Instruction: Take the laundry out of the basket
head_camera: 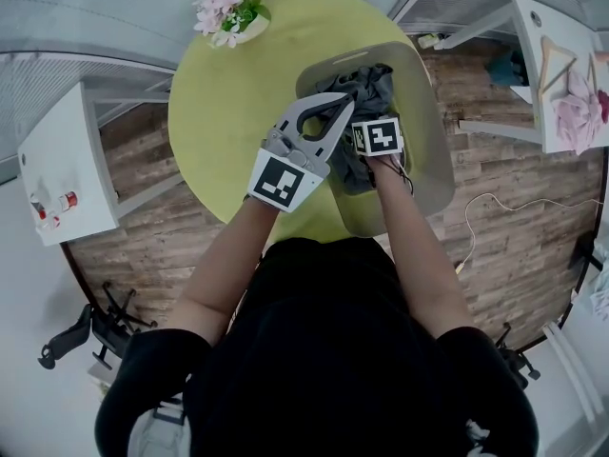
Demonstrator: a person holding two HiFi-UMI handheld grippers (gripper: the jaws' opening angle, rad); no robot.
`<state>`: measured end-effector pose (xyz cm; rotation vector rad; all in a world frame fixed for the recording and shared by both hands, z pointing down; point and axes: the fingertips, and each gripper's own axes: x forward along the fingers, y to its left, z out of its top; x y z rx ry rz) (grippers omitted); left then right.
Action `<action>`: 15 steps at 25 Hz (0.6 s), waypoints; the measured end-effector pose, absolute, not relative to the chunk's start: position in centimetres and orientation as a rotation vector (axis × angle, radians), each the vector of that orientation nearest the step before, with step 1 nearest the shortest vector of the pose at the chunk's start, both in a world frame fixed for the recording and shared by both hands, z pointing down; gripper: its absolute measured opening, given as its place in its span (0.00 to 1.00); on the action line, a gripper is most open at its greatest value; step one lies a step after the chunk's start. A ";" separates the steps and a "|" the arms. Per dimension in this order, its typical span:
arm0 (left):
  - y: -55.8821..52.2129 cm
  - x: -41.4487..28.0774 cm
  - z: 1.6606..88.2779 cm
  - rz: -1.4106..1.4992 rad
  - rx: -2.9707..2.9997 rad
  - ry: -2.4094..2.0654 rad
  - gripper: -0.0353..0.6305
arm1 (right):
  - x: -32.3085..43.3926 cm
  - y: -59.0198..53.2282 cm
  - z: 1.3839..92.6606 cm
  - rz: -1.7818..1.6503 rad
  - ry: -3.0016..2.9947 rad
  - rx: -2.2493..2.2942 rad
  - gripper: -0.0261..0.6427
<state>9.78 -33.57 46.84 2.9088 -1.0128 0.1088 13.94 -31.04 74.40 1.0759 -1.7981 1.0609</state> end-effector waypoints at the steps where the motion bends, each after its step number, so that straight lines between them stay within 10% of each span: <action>1: -33.6 9.8 47.0 0.113 2.903 -1.014 0.06 | 14.0 -31.0 74.9 1.057 -1.781 1.075 0.71; 15: -34.3 8.9 47.8 0.138 2.850 -1.052 0.06 | 13.0 -31.0 78.9 1.017 -1.720 0.983 0.74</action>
